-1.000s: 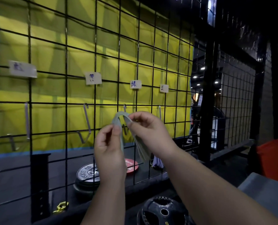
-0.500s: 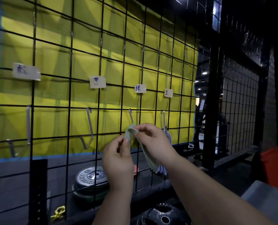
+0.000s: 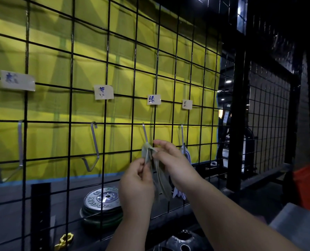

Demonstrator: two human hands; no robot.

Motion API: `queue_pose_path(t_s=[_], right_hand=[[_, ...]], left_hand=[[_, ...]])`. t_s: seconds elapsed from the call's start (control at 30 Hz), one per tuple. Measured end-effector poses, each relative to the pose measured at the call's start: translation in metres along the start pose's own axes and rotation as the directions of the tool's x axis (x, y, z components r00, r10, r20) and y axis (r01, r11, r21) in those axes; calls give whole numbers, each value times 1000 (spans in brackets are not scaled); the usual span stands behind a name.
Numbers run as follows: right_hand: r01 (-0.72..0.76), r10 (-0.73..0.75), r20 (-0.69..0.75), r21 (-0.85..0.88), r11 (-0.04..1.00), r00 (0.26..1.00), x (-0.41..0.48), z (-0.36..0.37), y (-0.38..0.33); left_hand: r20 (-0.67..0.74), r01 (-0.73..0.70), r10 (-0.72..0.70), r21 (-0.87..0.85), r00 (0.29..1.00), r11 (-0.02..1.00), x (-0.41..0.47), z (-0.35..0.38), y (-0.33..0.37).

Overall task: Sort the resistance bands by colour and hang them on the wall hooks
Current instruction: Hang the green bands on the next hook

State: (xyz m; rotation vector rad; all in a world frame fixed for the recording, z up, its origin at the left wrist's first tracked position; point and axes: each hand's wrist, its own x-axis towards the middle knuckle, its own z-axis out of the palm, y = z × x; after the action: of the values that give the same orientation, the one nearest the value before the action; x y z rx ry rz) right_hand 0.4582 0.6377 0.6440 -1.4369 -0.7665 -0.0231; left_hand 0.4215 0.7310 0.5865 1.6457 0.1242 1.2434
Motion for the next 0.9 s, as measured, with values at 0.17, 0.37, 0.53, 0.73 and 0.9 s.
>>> queue_pose_path(t_s=[0.17,0.37,0.53,0.73,0.9], right_hand=[[28,-32,-34,-99,995,999,1,-2,-3],[146,-182,-73,-349,926,981,-3,-4,9],[102,-115,-56,-194,976,992,-12,-8,22],[-73,73,9,200,977,997,-9,-11,34],[-129,129,7,31,991,992,-7,-11,44]], left_hand=[[78,75,-69,-76,995,994,1,3,3],[167,189,-188,8,968,982,-9,8,-7],[155,131,-139,59,978,990,-10,7,-5],[193,29,-62,172,979,985,-8,-6,2],[196,-5,-35,196,980,981,-4,-17,18]])
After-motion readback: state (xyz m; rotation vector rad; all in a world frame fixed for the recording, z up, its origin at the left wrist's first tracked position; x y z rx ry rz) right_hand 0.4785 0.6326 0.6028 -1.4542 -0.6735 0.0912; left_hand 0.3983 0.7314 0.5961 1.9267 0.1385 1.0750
